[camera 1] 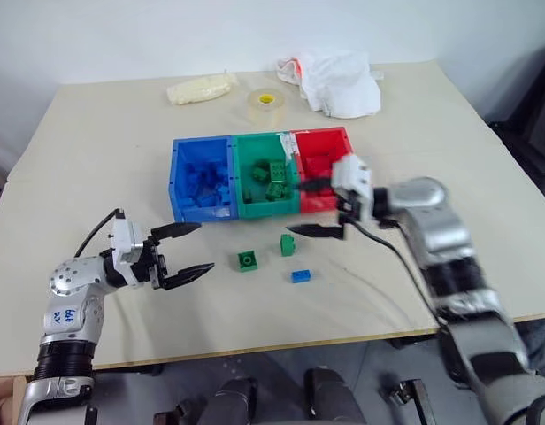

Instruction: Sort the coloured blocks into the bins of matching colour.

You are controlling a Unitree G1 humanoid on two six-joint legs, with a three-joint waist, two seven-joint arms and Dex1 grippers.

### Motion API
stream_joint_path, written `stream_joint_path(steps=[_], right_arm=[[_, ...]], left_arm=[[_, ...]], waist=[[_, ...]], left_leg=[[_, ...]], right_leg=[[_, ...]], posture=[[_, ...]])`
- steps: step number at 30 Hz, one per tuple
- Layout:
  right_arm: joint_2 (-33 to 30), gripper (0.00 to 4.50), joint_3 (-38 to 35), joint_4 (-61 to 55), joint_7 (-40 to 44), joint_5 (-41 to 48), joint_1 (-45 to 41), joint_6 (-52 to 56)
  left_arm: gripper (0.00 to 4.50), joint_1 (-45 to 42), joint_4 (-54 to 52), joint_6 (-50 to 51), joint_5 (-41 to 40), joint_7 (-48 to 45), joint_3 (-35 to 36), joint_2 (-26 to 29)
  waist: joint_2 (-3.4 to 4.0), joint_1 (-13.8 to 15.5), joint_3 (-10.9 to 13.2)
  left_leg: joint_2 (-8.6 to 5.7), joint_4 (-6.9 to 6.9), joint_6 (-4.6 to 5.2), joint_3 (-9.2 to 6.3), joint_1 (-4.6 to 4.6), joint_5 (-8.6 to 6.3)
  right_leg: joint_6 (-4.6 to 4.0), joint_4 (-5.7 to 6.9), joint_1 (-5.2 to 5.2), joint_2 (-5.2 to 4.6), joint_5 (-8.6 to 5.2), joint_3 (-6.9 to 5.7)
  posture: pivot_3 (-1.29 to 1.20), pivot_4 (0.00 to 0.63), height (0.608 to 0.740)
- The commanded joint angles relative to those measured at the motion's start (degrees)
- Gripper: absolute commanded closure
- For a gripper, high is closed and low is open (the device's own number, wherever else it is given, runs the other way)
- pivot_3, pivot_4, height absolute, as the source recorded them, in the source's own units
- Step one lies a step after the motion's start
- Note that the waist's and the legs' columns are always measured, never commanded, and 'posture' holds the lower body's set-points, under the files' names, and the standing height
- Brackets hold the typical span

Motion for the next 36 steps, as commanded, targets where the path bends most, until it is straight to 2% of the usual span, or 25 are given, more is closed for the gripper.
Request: stream_joint_path(steps=[1, 6, 10, 13, 17, 22, 26, 30, 36], right_arm=[[-7.9, 0.03, -3.6, -10.2, 1.9, 3.0, 6.6, 5.8], [-19.5, 0.03, -8.0, -13.9, 2.8, 2.7, 19.1, 6.6], [-21.0, 0.03, -7.8, -15.5, 1.4, 3.3, 20.6, 7.5], [-20.2, 0.03, -6.2, -17.0, 0.5, 3.6, 19.9, 8.6], [-16.2, 0.03, 0.2, -20.0, -0.4, 3.2, 16.2, 11.7], [-7.4, 0.03, 10.5, -15.0, -1.7, -1.5, 8.8, 10.5], [-4.2, 0.03, 13.5, -9.9, -2.4, -4.2, 5.9, 8.0], [-3.8, 0.91, 15.7, -7.5, -0.9, -5.9, 5.1, 5.5], [-2.8, 2.96, 14.3, -8.2, -2.1, -5.2, 4.9, 4.8]], left_arm=[[0.0, 0.6, -0.6, -0.9, -0.5, -0.9, 1.4, 1.0], [0.0, 2.4, -2.0, -0.3, -0.9, -0.9, 2.0, 1.3], [0.0, 3.5, -3.1, 0.2, -1.1, -0.6, 2.2, 1.4], [0.0, 4.2, -4.2, 0.6, -1.1, -0.2, 2.2, 1.3], [0.0, 5.1, -6.0, 1.5, -1.4, 0.4, 2.1, 0.8], [0.0, 7.2, -9.2, 2.3, -1.7, 1.6, 1.8, -0.3], [0.0, 8.4, -11.5, 2.9, -1.8, 2.8, 1.9, -0.8], [0.0, 9.9, -13.3, 3.0, -2.0, 4.0, 2.0, -1.3], [0.0, 10.9, -14.7, 3.1, -1.9, 5.1, 1.6, -2.3]], waist=[[0.0, 0.3, 0.0], [0.0, 1.4, 0.0], [0.0, 1.4, 0.0], [0.0, 1.5, 0.0], [-0.01, 1.4, 0.0], [-0.01, 1.4, 0.0], [-0.01, 2.1, 0.0], [-0.01, 2.7, 0.0], [-0.01, 2.8, 0.0]], left_leg=[[0.0, 0.0, 0.0, 0.01, 0.0, 0.0], [0.04, 0.02, 0.01, 0.24, 0.07, -0.01], [0.04, 0.1, 0.04, 0.32, 0.08, -0.02], [0.06, 0.09, 0.04, 0.32, 0.09, -0.02], [0.06, 0.07, 0.06, 0.33, 0.09, -0.03], [0.06, 0.08, 0.06, 0.31, 0.1, -0.03], [0.02, 0.09, 0.05, 0.18, 0.07, -0.03], [0.01, 0.05, 0.06, 0.18, 0.06, -0.04], [0.04, 0.04, 0.06, 0.17, 0.07, -0.04]], right_leg=[[0.0, -0.05, 0.0, 0.0, 0.0, 0.0], [-0.01, -0.18, 0.03, 0.0, -0.01, 0.08], [-0.01, -0.23, 0.08, -0.02, -0.01, 0.12], [-0.01, -0.21, 0.08, -0.02, -0.01, 0.11], [-0.01, -0.27, 0.09, -0.02, 0.0, 0.11], [-0.01, -0.25, 0.1, -0.02, 0.0, 0.1], [-0.01, -0.26, 0.1, -0.04, 0.0, 0.05], [-0.01, -0.43, 0.13, -0.03, 0.0, 0.03], [-0.01, -0.43, 0.14, -0.01, 0.0, 0.01]], posture=[[0.0, 0.15, 0.74], [0.0, 0.15, 0.74], [0.0, 0.15, 0.74], [0.0, 0.15, 0.74], [0.0, 0.15, 0.74], [0.0, 0.15, 0.74], [0.0, 0.15, 0.74], [0.0, 0.15, 0.74], [0.0, 0.15, 0.74]])
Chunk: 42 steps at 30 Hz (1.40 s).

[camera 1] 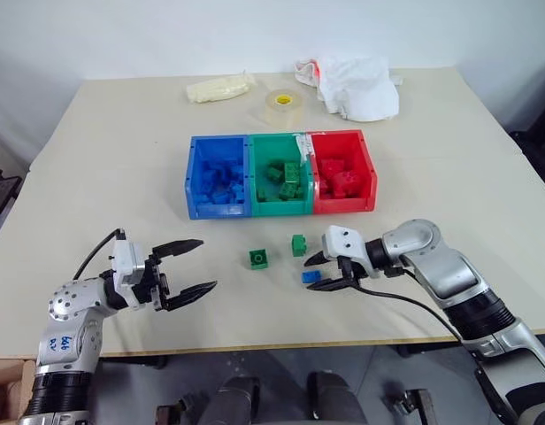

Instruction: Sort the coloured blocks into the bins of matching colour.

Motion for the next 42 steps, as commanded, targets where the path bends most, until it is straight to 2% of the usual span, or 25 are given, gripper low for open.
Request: stream_joint_path(steps=[1, 3, 8, 12, 18, 22, 25, 31, 34, 37, 42], right_arm=[[0.3, 3.36, -2.2, -2.2, -0.5, 1.1, -0.8, -0.6], [0.3, 3.99, -2.6, -2.8, -0.5, 1.6, -1.0, -0.2], [1.6, 4.02, -6.5, -4.8, -1.4, 5.5, -5.5, 3.2], [4.6, 4.02, -7.8, -1.6, -3.5, 5.9, -10.8, 3.0], [17.0, 4.02, -6.9, 17.1, -10.3, 1.8, -25.3, -5.1], [28.2, 4.02, -6.4, 38.9, -19.9, -3.2, -36.5, -14.3], [33.7, 4.02, -8.3, 51.5, -25.2, -4.6, -42.1, -19.5], [38.8, 2.06, -11.2, 65.1, -32.7, -6.5, -48.4, -25.5], [38.9, 1.02, -11.7, 66.4, -32.7, -7.4, -49.0, -28.1], [37.4, 0.07, -12.3, 64.8, -28.7, -7.4, -47.7, -30.9], [32.4, 0.03, -12.4, 56.2, -17.2, -5.2, -41.8, -32.3]], left_arm=[[0.0, 0.1, -2.1, -0.3, -1.2, 0.6, 0.2, -0.3], [0.0, -0.3, -1.8, -0.3, -1.1, 0.6, 0.1, -0.5], [0.0, -2.8, 0.5, -0.7, -0.7, 0.2, -0.3, -0.6], [0.0, -4.2, 2.2, -1.3, -0.4, -0.2, -0.5, -0.8], [0.0, -6.0, 3.9, -2.5, 0.1, -0.3, -1.0, -1.1], [0.0, -6.4, 3.9, -3.0, 0.2, 0.2, -1.1, -1.2], [0.0, -6.4, 3.6, -3.2, 0.4, 0.4, -1.2, -1.3], [0.0, -5.7, 2.2, -3.3, 0.4, 1.0, -1.2, -1.4], [0.0, -5.3, 1.8, -3.2, 0.2, 1.2, -0.8, -1.1], [0.0, -5.2, 1.9, -3.1, 0.2, 1.1, -0.5, -0.7], [0.0, -6.1, 3.1, -3.0, 0.3, 0.6, -0.6, -0.4]], waist=[[0.0, -0.1, 0.0], [0.0, -0.1, 0.0], [0.0, -0.1, 0.0], [0.0, -0.1, 0.0], [0.0, -1.5, 0.0], [0.0, -2.7, 0.0], [0.0, -3.5, 0.0], [0.01, -4.0, 0.0], [0.02, -4.3, 0.0], [0.02, -4.7, 0.0], [0.02, -4.7, 0.0]], left_leg=[[0.0, 0.0, 0.0, 0.0, 0.0, 0.0], [0.0, -0.01, 0.0, 0.01, 0.0, 0.0], [0.0, 0.0, 0.0, 0.02, 0.0, 0.0], [0.03, -0.02, -0.02, 0.01, 0.01, 0.01], [0.02, -0.07, -0.04, -0.04, 0.02, 0.01], [0.01, -0.09, -0.05, 0.0, 0.02, 0.02], [0.03, -0.19, -0.11, -0.08, 0.07, 0.04], [-0.05, -0.2, -0.12, -0.24, 0.06, 0.03], [-0.03, -0.19, -0.12, -0.25, 0.06, 0.03], [0.0, -0.2, -0.12, -0.25, 0.07, 0.03], [0.0, -0.18, -0.12, -0.27, 0.07, 0.03]], right_leg=[[0.0, 0.01, 0.0, 0.0, 0.0, 0.0], [0.0, 0.01, -0.01, 0.0, 0.0, 0.01], [0.0, 0.0, 0.0, 0.0, 0.0, 0.0], [-0.01, 0.01, -0.01, 0.02, 0.0, 0.0], [-0.01, 0.09, -0.05, 0.02, 0.0, -0.03], [-0.01, 0.39, -0.08, 0.03, 0.0, -0.02], [-0.01, 0.54, -0.15, 0.04, 0.0, -0.06], [-0.04, 0.63, -0.17, 0.17, 0.02, -0.07], [-0.04, 0.65, -0.18, 0.16, 0.02, -0.03], [-0.04, 0.67, -0.18, 0.14, 0.02, -0.01], [-0.04, 0.69, -0.18, 0.1, 0.02, -0.01]], posture=[[0.0, 0.15, 0.74], [0.0, 0.15, 0.74], [0.0, 0.15, 0.74], [0.0, 0.15, 0.74], [0.0, 0.15, 0.74], [0.0, 0.15, 0.74], [0.0, 0.15, 0.74], [0.0, 0.15, 0.74], [0.0, 0.15, 0.74], [0.0, 0.15, 0.74], [0.0, 0.15, 0.74]])
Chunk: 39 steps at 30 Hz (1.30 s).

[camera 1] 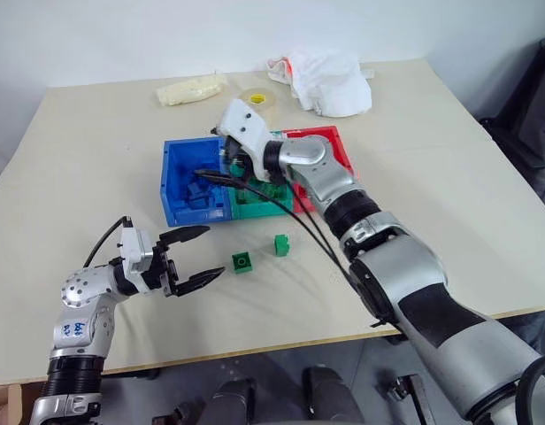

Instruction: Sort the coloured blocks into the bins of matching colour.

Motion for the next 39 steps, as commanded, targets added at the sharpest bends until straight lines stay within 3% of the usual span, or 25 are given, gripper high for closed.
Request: stream_joint_path(steps=[1, 5, 13, 17, 21, 25, 29, 39], right_arm=[[-3.0, 0.03, -1.4, -8.4, 7.9, 2.6, 3.4, -0.3], [-10.8, 0.03, -1.0, -27.0, 18.4, 6.8, 14.5, 7.0], [-30.6, 0.03, -3.9, -58.1, 24.9, 13.2, 35.4, 26.7], [-44.7, 0.03, -9.8, -65.1, 25.6, 13.7, 49.1, 32.4], [-49.5, 0.03, -12.9, -66.6, 23.8, 14.4, 54.5, 33.9], [-50.7, 0.03, -14.0, -67.9, 22.3, 14.7, 56.6, 34.3], [-47.7, 0.03, -11.5, -69.1, 20.3, 15.1, 53.9, 35.7], [-33.0, 0.03, 1.2, -59.4, 19.7, 11.6, 41.6, 31.4]], left_arm=[[0.0, -0.6, -0.1, -0.5, -0.5, -0.5, 0.9, 1.1], [0.0, -1.8, 1.6, -0.6, -0.5, -1.5, 0.6, 1.5], [0.0, -4.1, 5.6, -1.0, -0.2, -4.2, 0.4, 2.5], [0.0, -4.7, 6.5, -0.9, -0.1, -5.0, 0.2, 2.8], [0.0, -4.6, 6.9, -1.0, -0.2, -5.5, 0.4, 2.9], [0.0, -4.6, 7.2, -0.9, -0.2, -6.1, 0.5, 3.1], [0.0, -4.8, 7.2, -0.8, -0.2, -6.3, 0.5, 3.2], [0.0, -0.7, 2.3, -0.1, -1.2, -5.6, 1.9, 3.9]], waist=[[0.0, 0.0, 0.0], [-0.01, 0.3, 0.0], [-0.01, 1.5, 0.0], [-0.02, 3.5, 0.0], [-0.01, 3.8, 0.0], [-0.01, 3.5, 0.0], [-0.01, 3.4, 0.0], [-0.01, 3.3, 0.0]], left_leg=[[0.0, 0.01, 0.0, 0.01, 0.0, 0.0], [0.0, 0.05, 0.0, -0.03, -0.02, 0.0], [0.02, 0.1, 0.02, 0.21, -0.04, -0.01], [-0.03, 0.16, 0.05, 0.21, -0.09, -0.04], [-0.03, 0.3, 0.14, 0.48, -0.07, -0.06], [0.06, 0.26, 0.12, 0.52, 0.01, -0.06], [0.04, 0.26, 0.13, 0.53, 0.0, -0.06], [0.04, 0.24, 0.13, 0.46, 0.0, -0.06]], right_leg=[[0.0, -0.03, 0.01, -0.04, 0.0, 0.0], [0.0, -0.04, 0.04, -0.07, 0.0, -0.01], [0.0, -0.16, 0.02, -0.08, 0.0, -0.02], [0.0, -0.44, 0.05, -0.1, 0.0, -0.03], [0.01, -0.52, 0.1, -0.14, 0.0, 0.05], [0.0, -0.47, 0.11, -0.1, 0.0, 0.05], [0.0, -0.49, 0.11, -0.13, 0.0, 0.06], [0.0, -0.5, 0.11, -0.13, 0.0, 0.03]], posture=[[0.0, 0.15, 0.74], [0.0, 0.15, 0.74], [0.0, 0.15, 0.74], [0.0, 0.15, 0.74], [0.0, 0.15, 0.74], [0.0, 0.15, 0.74], [0.0, 0.15, 0.74], [0.0, 0.15, 0.74]])
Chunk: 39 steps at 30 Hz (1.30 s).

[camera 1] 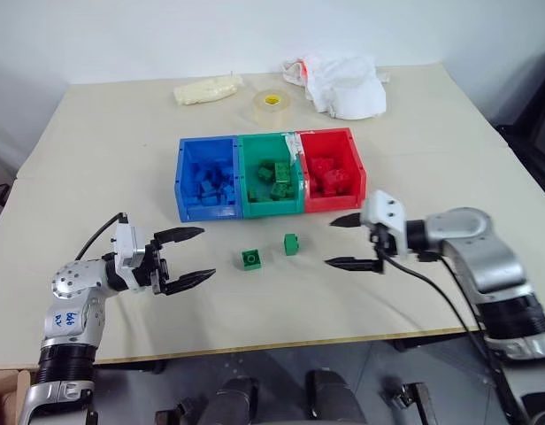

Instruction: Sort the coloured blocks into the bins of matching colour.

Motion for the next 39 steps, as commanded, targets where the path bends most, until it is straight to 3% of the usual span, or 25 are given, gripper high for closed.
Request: stream_joint_path(steps=[1, 10, 13, 20, 26, 33, 39], right_arm=[[3.2, 0.03, 2.4, 5.2, 0.2, -1.4, -3.5, -3.9], [12.7, 0.03, 6.6, 22.6, 1.7, -4.8, -11.3, -12.2], [13.5, 0.67, 6.5, 24.8, 1.8, -5.4, -11.9, -14.3], [13.0, 3.02, 4.7, 21.9, 1.9, -4.4, -12.3, -14.7], [14.6, 3.02, 0.9, 21.8, -2.3, -3.3, -18.3, -14.0], [19.3, 3.02, -1.0, 42.9, -11.5, -7.8, -33.4, -24.4], [22.9, 0.99, -1.4, 57.2, -17.6, -10.7, -40.6, -31.2]], left_arm=[[0.0, 2.5, -4.1, 0.2, -1.4, 0.8, 1.8, 0.9], [0.0, 10.4, -11.5, 1.3, -2.5, 4.2, 5.0, 1.4], [0.0, 12.1, -12.8, 1.3, -2.7, 5.1, 6.0, 1.6], [0.0, 13.2, -13.9, 1.6, -2.9, 6.0, 6.3, 1.4], [0.0, 12.0, -13.1, 1.5, -2.6, 6.3, 5.6, 1.3], [0.0, 9.1, -10.9, 1.1, -1.9, 5.9, 4.3, 0.8], [0.0, 6.7, -8.6, 0.3, -1.6, 5.2, 3.3, 0.5]], waist=[[0.0, 0.0, 0.0], [0.0, -0.1, 0.0], [0.0, -0.1, 0.0], [0.01, -0.1, 0.0], [0.02, -0.3, 0.0], [0.03, -0.4, 0.0], [0.04, -0.9, 0.0]], left_leg=[[-0.01, 0.0, 0.0, -0.01, 0.0, 0.0], [0.01, -0.06, -0.01, -0.12, 0.0, 0.0], [0.0, -0.08, -0.02, -0.15, 0.0, 0.0], [-0.01, -0.06, -0.02, -0.16, 0.0, 0.0], [0.0, -0.08, -0.03, -0.11, 0.01, -0.01], [0.01, -0.12, -0.1, -0.12, 0.02, 0.02], [0.01, -0.24, -0.1, -0.19, 0.01, 0.02]], right_leg=[[0.0, 0.0, 0.0, 0.0, 0.0, 0.0], [0.0, 0.01, -0.01, 0.02, 0.0, -0.03], [-0.01, 0.01, -0.01, 0.02, 0.0, -0.04], [0.0, 0.02, 0.0, 0.02, 0.0, -0.04], [0.0, 0.03, -0.04, 0.03, 0.0, -0.03], [-0.05, 0.11, -0.1, 0.06, -0.01, -0.05], [-0.05, 0.24, -0.1, 0.06, -0.01, -0.06]], posture=[[0.0, 0.15, 0.74], [0.0, 0.15, 0.74], [0.0, 0.15, 0.74], [0.0, 0.15, 0.74], [0.0, 0.15, 0.74], [0.0, 0.15, 0.74], [0.0, 0.15, 0.74]])
